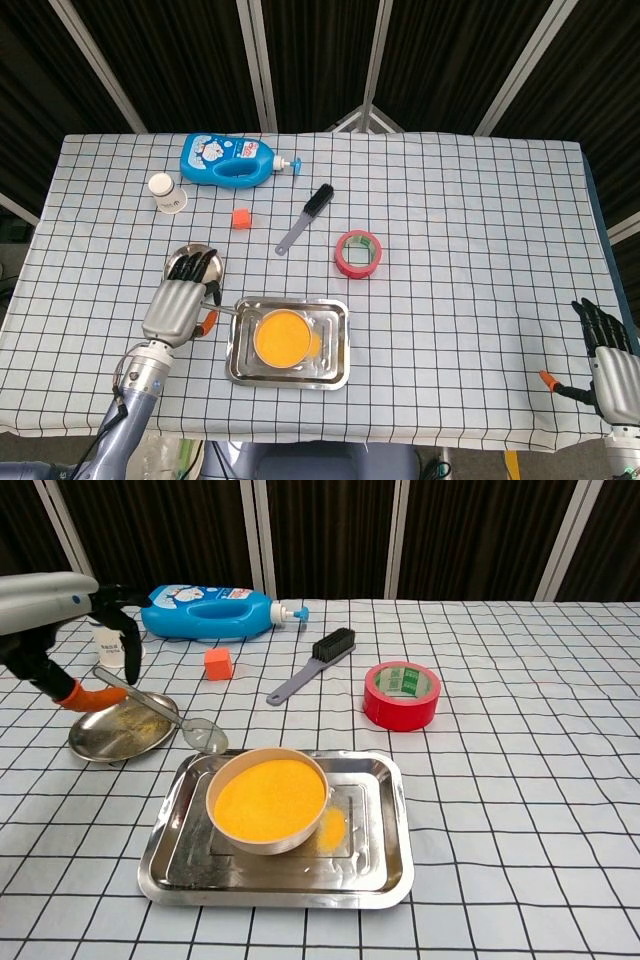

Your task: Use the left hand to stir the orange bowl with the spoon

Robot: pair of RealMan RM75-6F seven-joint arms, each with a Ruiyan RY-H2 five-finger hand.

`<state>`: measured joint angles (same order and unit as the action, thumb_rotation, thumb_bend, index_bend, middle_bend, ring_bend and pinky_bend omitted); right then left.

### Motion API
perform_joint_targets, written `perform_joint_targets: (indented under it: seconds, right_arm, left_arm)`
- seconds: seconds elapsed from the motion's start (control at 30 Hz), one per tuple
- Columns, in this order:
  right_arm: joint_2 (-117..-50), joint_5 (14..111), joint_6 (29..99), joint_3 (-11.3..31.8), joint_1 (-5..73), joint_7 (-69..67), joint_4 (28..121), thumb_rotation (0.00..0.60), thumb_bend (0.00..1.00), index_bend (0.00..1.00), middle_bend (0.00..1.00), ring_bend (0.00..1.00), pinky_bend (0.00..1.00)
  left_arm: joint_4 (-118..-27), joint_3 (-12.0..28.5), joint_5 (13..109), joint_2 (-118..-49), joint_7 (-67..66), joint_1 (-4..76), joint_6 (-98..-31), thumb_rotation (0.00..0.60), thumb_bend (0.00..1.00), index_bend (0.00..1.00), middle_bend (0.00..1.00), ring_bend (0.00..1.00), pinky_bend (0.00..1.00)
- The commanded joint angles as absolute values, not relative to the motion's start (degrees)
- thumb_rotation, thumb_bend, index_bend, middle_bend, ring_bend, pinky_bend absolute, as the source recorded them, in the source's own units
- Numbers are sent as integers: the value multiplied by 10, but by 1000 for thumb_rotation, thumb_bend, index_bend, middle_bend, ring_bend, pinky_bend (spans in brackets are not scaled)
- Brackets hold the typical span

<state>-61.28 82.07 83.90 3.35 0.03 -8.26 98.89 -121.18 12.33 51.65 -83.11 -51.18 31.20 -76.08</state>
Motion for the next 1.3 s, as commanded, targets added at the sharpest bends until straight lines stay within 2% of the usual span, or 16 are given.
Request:
perform_joint_targets:
  seconds: [0.03, 0.4, 0.47, 0.53, 0.63, 0.73, 0.93, 1.07, 1.1, 1.17, 1.23, 1.3]
  right_arm:
    - [-612, 820, 839, 34, 0, -84, 989, 600, 202, 0, 0, 0, 0]
    - [-610, 816, 837, 35, 0, -89, 989, 600, 202, 0, 0, 0, 0]
    - [-609, 817, 838, 35, -1, -88, 989, 600, 202, 0, 0, 0, 0]
    - [-609, 817, 838, 35, -1, -88, 990, 600, 202, 0, 0, 0, 0]
    - [-609, 816, 838, 35, -1, -88, 990, 600, 202, 0, 0, 0, 0]
    - [-609, 816, 838, 35, -1, -89, 990, 600, 202, 0, 0, 0, 0]
    - [-609, 816, 837, 35, -1, -88, 990, 600, 202, 0, 0, 0, 0]
    - [-609, 816, 836, 35, -1, -88, 991, 600, 202, 0, 0, 0, 0]
    - [-609, 816, 836, 34, -1, -87, 991, 600, 202, 0, 0, 0, 0]
    - [-609, 815, 835, 34, -1, -87, 992, 600, 202, 0, 0, 0, 0]
    - [-609, 815, 835, 34, 0, -85, 992, 600, 202, 0, 0, 0, 0]
    - [-609, 814, 834, 34, 0, -84, 992, 600, 202, 0, 0, 0, 0]
  left_arm:
    - [-1211, 126, 496, -867, -536, 334, -775, 600, 538, 519, 0, 0, 26]
    - [-1176, 114, 461, -948, -560, 366, -801, 600, 534, 507, 0, 0, 27]
    - [-1174, 111, 457, -956, -561, 369, -805, 600, 502, 488, 0, 0, 26]
    - [-1174, 106, 453, -958, -562, 370, -808, 600, 400, 459, 0, 0, 26]
    - [-1176, 99, 451, -955, -559, 369, -810, 600, 255, 421, 0, 0, 26]
    - [-1183, 95, 454, -945, -550, 365, -813, 600, 180, 387, 0, 0, 21]
    - [-1208, 94, 475, -906, -516, 353, -818, 600, 169, 232, 0, 0, 16]
    - [-1222, 93, 493, -871, -502, 346, -821, 600, 169, 182, 11, 10, 47]
    - [-1223, 92, 496, -864, -501, 346, -820, 600, 168, 181, 48, 43, 87]
    - [-1224, 87, 506, -844, -509, 346, -821, 600, 169, 182, 185, 180, 236]
    - [-1223, 78, 517, -822, -525, 350, -819, 600, 169, 206, 481, 467, 521]
    - [-1220, 74, 529, -814, -526, 351, -815, 600, 169, 261, 700, 669, 707]
